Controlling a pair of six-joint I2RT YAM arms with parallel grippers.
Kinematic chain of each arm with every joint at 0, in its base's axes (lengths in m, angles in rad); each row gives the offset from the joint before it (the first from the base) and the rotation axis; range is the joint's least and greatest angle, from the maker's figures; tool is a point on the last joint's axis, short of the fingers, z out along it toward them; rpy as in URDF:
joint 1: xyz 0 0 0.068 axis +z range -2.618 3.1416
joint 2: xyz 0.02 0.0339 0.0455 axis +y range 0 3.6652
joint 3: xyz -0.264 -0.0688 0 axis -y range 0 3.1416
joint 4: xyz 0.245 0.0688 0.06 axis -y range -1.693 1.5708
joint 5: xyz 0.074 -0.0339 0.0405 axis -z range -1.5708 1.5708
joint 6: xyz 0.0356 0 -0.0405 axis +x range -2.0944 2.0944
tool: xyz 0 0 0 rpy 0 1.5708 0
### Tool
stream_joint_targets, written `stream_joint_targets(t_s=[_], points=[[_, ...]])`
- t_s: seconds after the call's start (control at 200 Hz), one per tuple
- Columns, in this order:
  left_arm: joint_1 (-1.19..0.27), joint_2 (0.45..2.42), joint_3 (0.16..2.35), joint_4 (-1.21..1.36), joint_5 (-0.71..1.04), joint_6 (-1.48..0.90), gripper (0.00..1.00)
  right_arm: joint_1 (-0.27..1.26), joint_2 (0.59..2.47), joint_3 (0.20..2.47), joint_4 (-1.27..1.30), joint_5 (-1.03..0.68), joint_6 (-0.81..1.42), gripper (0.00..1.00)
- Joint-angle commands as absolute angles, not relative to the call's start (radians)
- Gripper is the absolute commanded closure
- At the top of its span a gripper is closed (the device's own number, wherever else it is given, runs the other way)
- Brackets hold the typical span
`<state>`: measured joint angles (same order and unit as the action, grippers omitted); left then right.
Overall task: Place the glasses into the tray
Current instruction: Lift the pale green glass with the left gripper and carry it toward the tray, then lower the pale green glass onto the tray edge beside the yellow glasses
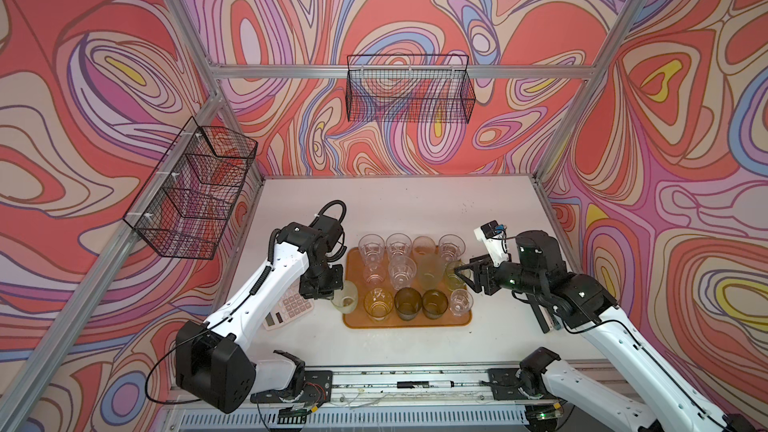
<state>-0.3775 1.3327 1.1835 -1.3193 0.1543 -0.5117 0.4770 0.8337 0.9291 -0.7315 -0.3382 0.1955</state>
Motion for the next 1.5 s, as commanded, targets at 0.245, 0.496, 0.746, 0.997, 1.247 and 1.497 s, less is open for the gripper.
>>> stream_joint_targets(t_s=[0.245, 0.496, 0.746, 0.997, 1.247, 1.497], points=[[-0.345, 1.383, 1.215, -1.265, 0.173, -0.466, 1.00, 0.475, 0.830, 0.913, -0.720, -0.342, 0.187, 0.31], [-0.337, 1.424, 1.222, -1.218, 0.197, -0.461, 1.00, 0.476, 0.830, 0.913, -0.718, -0.342, 0.187, 0.31], [-0.337, 1.461, 1.219, -1.184, 0.204, -0.459, 1.00, 0.476, 0.831, 0.913, -0.718, -0.343, 0.187, 0.31], [-0.335, 1.481, 1.207, -1.155, 0.202, -0.460, 1.00, 0.476, 0.830, 0.914, -0.718, -0.344, 0.186, 0.31], [-0.335, 1.497, 1.180, -1.136, 0.186, -0.461, 1.00, 0.476, 0.828, 0.914, -0.720, -0.343, 0.186, 0.31], [-0.336, 1.503, 1.152, -1.119, 0.176, -0.459, 1.00, 0.476, 0.828, 0.914, -0.720, -0.344, 0.187, 0.31]])
